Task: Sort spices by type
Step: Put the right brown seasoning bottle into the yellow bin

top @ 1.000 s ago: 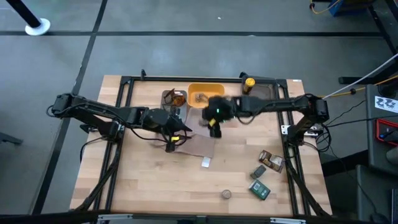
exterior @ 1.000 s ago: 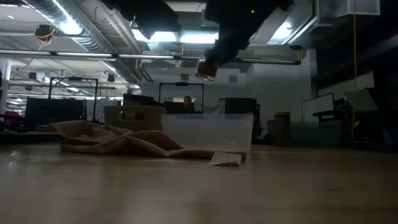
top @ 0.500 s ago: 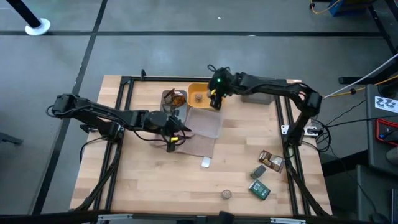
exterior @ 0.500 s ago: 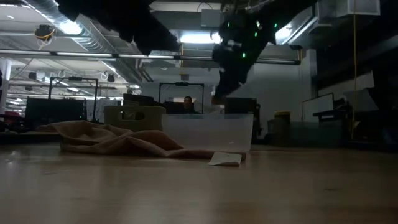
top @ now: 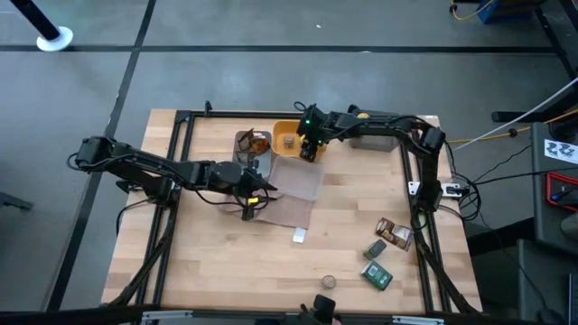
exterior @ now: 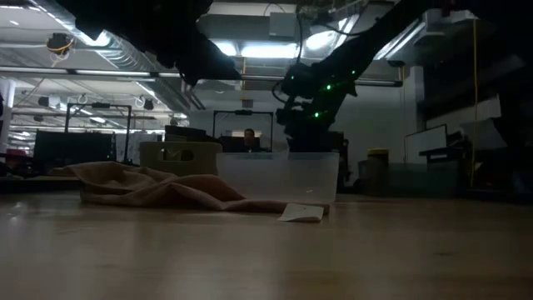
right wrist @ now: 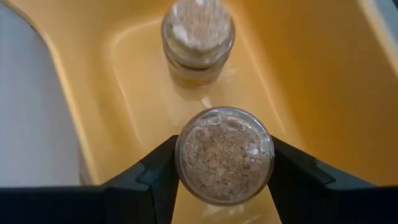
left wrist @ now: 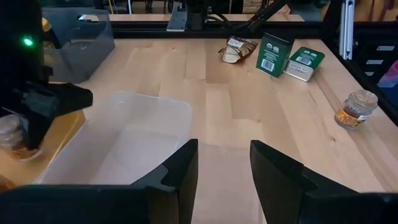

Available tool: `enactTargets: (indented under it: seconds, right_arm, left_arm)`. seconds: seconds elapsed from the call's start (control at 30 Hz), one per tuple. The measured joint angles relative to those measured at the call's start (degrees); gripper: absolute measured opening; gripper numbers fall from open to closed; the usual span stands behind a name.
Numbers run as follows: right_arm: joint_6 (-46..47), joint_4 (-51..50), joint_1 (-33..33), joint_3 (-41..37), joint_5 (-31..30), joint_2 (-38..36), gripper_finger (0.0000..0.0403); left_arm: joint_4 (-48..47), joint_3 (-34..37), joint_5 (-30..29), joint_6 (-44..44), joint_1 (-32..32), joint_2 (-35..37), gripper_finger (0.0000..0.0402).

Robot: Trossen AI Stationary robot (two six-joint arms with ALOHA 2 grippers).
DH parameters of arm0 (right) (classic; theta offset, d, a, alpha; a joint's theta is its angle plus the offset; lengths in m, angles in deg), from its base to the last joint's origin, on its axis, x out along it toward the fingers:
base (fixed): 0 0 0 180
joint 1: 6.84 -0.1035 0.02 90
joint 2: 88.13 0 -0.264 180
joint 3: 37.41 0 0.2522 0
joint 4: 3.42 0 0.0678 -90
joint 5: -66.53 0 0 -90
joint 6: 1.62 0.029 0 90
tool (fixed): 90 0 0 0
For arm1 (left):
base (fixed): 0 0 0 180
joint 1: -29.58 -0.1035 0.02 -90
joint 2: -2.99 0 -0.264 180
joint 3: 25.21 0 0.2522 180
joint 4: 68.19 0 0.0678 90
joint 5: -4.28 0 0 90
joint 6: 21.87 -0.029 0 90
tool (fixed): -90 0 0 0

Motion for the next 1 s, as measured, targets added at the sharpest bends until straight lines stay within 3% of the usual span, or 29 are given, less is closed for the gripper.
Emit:
enactTargets:
  seconds: [0.3,0.83,1.0]
  right_arm:
    - [-0.03,0.03,0.0,0.0,0.0,1.89,0.0204]
    - [1.19,-0.31,0.0,0.05,-0.02,1.89,0.0251]
    - [1.19,-10.32,0.0,5.19,-0.06,1.28,0.0253]
  left_arm:
    - [-0.24,0.0,0.02,0.0,0.0,0.0,0.013]
    - [-0.28,0.0,0.0,0.0,0.04,0.0,0.013]
    - [-0.3,0.0,0.0,0.0,0.04,0.0,0.013]
